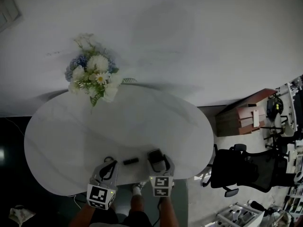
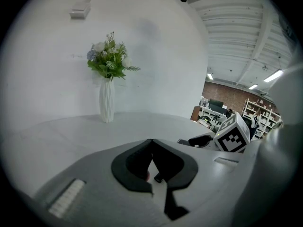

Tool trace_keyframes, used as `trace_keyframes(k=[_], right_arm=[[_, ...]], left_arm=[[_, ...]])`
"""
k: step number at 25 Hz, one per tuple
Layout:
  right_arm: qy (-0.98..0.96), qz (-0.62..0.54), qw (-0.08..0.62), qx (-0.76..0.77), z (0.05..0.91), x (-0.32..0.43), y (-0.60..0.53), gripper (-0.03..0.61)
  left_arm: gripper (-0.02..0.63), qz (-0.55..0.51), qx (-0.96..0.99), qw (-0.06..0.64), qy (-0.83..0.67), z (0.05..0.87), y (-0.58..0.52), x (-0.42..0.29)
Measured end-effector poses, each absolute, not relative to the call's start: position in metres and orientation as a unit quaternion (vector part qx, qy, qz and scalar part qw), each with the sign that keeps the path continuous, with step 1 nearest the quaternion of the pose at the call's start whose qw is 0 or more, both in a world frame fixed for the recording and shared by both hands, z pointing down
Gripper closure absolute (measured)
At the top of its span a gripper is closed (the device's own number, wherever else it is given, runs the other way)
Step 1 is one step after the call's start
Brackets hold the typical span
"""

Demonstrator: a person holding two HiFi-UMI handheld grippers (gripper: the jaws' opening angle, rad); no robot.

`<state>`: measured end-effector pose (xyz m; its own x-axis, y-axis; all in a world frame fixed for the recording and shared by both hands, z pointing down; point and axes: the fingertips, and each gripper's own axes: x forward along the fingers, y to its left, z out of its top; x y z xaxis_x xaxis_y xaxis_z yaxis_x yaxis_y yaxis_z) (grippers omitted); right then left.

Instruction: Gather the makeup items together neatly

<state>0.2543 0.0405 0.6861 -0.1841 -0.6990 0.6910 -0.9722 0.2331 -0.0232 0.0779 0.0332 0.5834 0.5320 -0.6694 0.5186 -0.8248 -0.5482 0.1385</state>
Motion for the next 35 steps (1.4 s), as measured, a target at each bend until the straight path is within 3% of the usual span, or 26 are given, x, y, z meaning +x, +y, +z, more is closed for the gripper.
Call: trace_keyframes(k=[23,35], right_arm=[[-0.731,0.220,0.272,0.586,0.687,0.249,0.042,0.244],[-0.754,0.158,0.205,0.604,0.586,0.239,0.018,0.244]], left_arm=[[0.604,0.206,0.849,0.187,-0.449,0.585,0.036,0.059],[0.604,0.160,0.848,0.146,-0.483,0.523,0.025,0.039]])
